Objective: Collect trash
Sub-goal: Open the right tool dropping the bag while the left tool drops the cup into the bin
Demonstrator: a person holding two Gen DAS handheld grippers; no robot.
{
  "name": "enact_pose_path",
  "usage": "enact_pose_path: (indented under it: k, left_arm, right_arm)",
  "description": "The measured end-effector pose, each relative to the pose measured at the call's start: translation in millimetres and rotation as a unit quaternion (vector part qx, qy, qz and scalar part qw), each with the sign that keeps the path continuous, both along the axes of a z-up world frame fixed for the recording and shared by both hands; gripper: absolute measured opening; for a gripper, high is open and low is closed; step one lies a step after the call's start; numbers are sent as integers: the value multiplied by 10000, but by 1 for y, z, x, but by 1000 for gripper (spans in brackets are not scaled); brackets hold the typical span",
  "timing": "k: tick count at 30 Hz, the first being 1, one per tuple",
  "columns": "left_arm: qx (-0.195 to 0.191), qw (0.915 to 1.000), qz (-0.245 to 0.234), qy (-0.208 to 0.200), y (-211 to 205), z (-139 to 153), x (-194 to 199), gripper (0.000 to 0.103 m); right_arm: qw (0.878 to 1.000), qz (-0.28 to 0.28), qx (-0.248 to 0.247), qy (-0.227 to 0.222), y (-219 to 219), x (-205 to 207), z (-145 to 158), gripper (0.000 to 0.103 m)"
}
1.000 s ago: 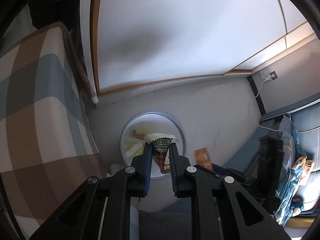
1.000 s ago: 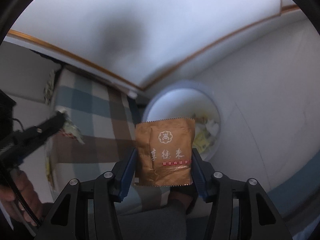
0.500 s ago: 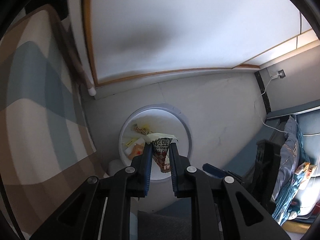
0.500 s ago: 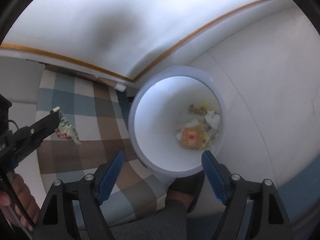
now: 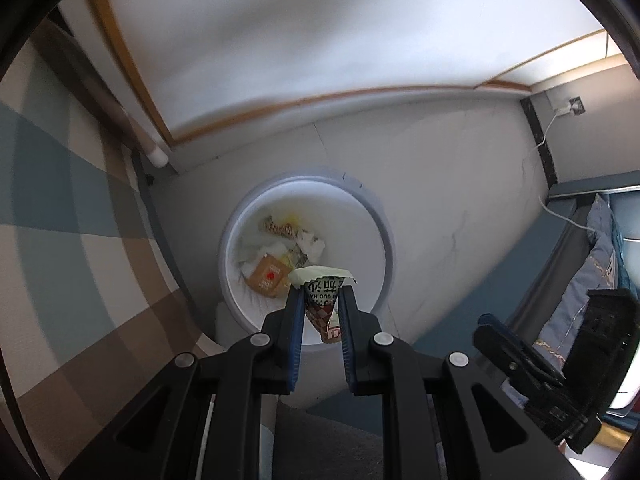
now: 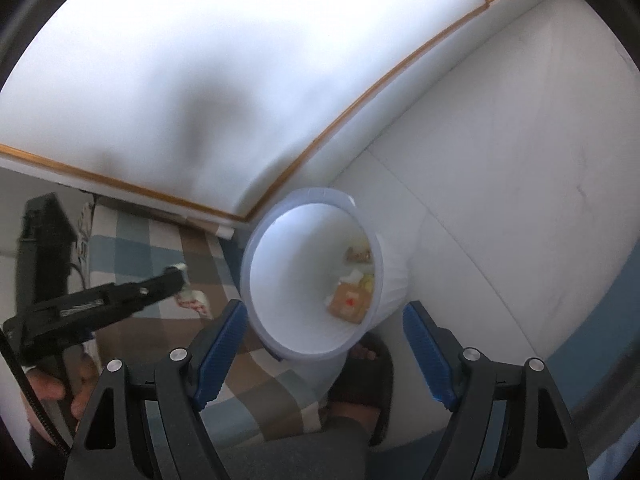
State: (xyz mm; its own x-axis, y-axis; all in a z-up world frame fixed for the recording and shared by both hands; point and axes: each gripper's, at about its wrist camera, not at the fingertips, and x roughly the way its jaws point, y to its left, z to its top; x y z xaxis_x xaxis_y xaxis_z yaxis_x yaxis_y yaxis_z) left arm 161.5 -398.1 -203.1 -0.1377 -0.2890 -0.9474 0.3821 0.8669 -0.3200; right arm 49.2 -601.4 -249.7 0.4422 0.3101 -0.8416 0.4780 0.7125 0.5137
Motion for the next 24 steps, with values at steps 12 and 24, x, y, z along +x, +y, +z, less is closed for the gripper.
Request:
enact_pose_path:
  k: [12,24]
  left_arm:
    - [-65,9994,-295,-179,1,14,-11,75]
    - [-11,9980,-248,-573,12,32,-22,75]
  right_arm:
    - [9999,-135,-15,-21,-3,-10,3,82]
    - [9996,-134,-36,-243,0,-15,20,82]
